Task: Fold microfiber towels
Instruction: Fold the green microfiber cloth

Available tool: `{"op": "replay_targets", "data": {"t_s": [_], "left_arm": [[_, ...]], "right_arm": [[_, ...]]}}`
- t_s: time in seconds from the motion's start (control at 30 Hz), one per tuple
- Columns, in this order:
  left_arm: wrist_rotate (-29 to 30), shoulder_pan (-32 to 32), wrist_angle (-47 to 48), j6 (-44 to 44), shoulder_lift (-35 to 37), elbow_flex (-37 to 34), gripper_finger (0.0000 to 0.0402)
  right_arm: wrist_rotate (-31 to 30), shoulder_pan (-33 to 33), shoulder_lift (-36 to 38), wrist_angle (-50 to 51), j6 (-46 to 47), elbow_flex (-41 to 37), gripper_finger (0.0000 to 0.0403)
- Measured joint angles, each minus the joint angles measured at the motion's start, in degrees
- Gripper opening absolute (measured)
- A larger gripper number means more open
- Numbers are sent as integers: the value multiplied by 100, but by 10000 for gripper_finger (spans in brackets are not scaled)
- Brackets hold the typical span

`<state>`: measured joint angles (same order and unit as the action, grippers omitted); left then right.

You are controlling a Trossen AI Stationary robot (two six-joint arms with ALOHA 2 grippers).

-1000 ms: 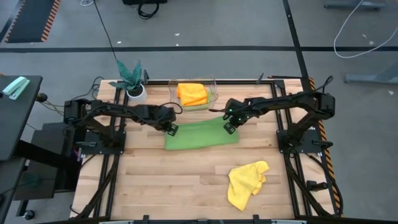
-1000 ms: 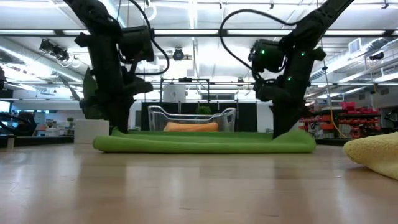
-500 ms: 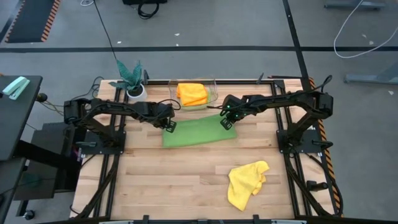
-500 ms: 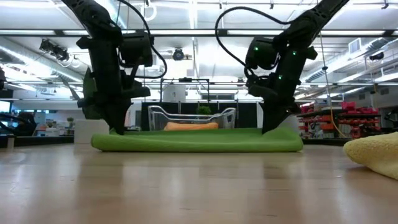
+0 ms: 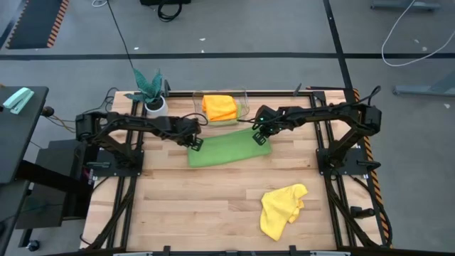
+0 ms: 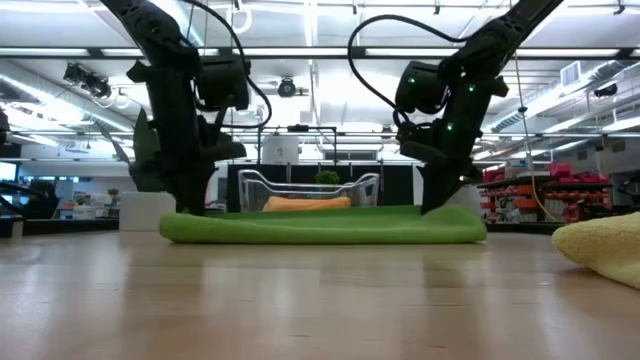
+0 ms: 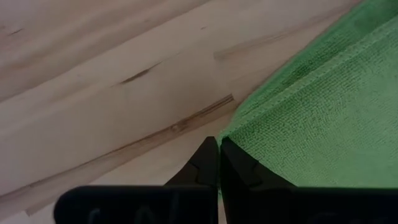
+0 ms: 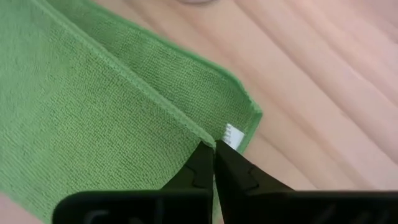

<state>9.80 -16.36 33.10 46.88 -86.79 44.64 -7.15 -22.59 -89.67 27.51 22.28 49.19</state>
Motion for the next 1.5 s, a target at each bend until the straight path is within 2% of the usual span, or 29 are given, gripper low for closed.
{"op": "replay_targets", "data": {"t_s": [0.1,0.27,0.43,0.6,0.77,0.87,1.17,1.37,1.5], "left_arm": [[2,-4,-64,24,-166,2,15],[126,-11,250,41,-363,-52,67],[299,-26,398,47,-376,-35,104],[301,-22,163,47,-342,-17,133],[287,-30,60,44,-92,-18,165],[306,-106,100,36,208,-7,182],[690,-349,1251,230,1110,-9,210],[312,-58,817,374,1733,-8,200],[254,419,536,673,1837,-5,187]], "right_arm": [[0,-89,0,-52,24,1,19],[-145,-282,-4,215,40,-33,47],[-52,-502,2,344,2,-24,84],[-28,-622,2,291,4,-20,122],[-6,-623,2,268,-24,-20,142],[-2,-637,2,254,-39,-13,147],[354,-694,128,268,-20,-9,145],[446,-298,611,211,190,-9,143],[642,153,910,-305,348,-6,126]]}}
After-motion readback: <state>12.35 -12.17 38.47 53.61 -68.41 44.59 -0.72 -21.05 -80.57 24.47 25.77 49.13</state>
